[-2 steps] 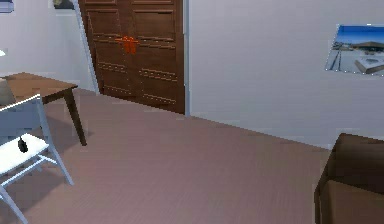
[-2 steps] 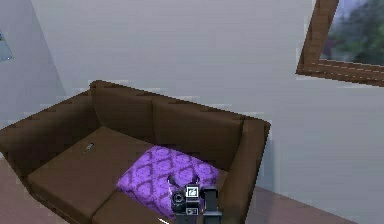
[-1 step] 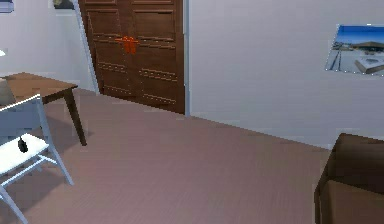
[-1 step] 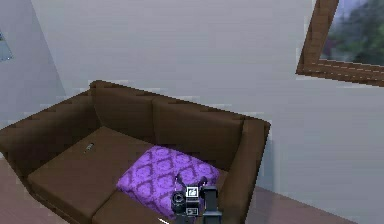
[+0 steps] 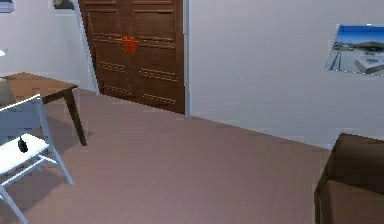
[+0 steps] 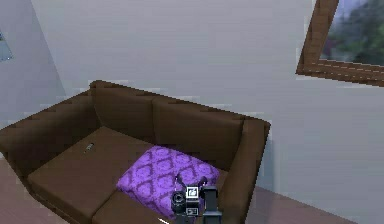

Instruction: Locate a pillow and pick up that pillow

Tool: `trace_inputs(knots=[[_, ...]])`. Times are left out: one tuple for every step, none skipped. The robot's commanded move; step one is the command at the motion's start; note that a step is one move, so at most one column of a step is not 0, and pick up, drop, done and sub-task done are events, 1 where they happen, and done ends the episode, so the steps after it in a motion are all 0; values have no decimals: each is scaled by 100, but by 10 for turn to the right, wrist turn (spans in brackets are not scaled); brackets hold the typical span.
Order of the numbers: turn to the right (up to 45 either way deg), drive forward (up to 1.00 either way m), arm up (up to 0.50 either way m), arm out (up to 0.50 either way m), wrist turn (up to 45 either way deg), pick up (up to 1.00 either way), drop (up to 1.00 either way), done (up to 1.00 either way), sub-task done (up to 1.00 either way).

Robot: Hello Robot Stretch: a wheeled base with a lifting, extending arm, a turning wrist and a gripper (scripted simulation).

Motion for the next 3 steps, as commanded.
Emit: trace_inputs(knots=[[0, 0, 10, 0, 0, 0, 0, 0, 0], [0, 0, -40, 0, 0, 0, 0, 0, 0], [0, 0, 10, 0, 0, 0, 0, 0, 0]])
